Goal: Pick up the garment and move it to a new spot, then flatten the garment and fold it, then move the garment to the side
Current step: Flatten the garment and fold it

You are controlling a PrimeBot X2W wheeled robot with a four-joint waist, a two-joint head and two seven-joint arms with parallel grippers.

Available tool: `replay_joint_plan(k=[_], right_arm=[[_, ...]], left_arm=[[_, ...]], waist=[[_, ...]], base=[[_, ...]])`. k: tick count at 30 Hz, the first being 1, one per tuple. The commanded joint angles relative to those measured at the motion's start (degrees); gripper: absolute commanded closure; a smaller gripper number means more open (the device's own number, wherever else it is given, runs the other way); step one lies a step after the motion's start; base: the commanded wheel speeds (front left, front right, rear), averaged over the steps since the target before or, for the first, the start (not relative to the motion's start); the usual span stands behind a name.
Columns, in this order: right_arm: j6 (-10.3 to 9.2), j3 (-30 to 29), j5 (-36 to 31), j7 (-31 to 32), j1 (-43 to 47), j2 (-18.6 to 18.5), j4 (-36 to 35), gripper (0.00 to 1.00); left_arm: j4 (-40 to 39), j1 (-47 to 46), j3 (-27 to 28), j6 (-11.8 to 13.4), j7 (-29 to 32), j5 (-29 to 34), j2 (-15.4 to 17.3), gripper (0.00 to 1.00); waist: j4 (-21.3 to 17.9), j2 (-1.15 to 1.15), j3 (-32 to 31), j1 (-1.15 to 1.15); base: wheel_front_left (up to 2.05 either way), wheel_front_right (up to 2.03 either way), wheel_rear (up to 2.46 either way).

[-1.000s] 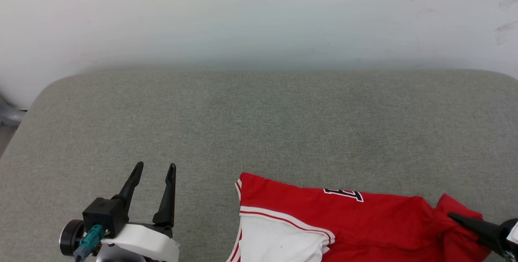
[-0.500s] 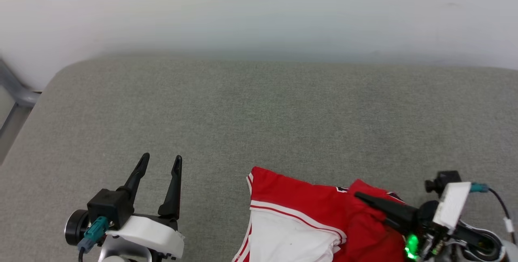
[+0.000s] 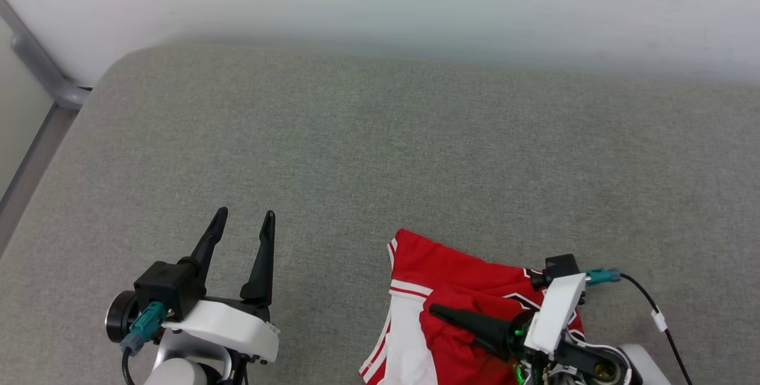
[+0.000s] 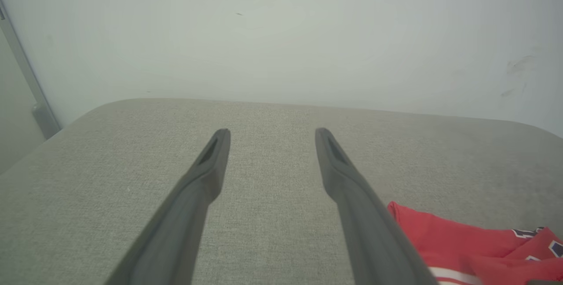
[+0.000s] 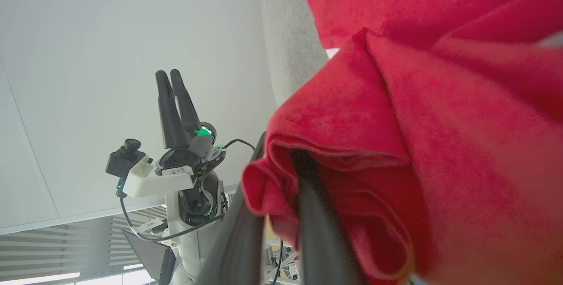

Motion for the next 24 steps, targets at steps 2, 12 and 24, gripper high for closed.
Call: replay_joint_plan(k=[2,12,24], right_arm=[[-0.01,2.3,-0.34,-2.17,-0.4,0.12,1.02,0.27],[-0.01,5.34,-9.27,-10.91,-1.67,-2.57,-5.4,0.0],[-0.01,-0.74,-37.73,-32.08,0.6,-11.02,-8.89,0.0]], left_arm=[[0.59,-0.97,-0.11,-0.38,-0.53,0.0,-0.38,0.0],[2.2,-0.89,0.18,-0.49,-1.09,-0.36,-0.6,0.0],[2.41,1.29,0.09,0.41,-0.48,-0.56,0.25,0.0]], waist=[[0.61,0.0,0.72,0.0],[-0.49,0.0,-0.06,0.0],[-3.3,0.0,-3.92,0.0]], base=[[0.0,0.0,0.0],[0.0,0.0,0.0],[0.0,0.0,0.0]])
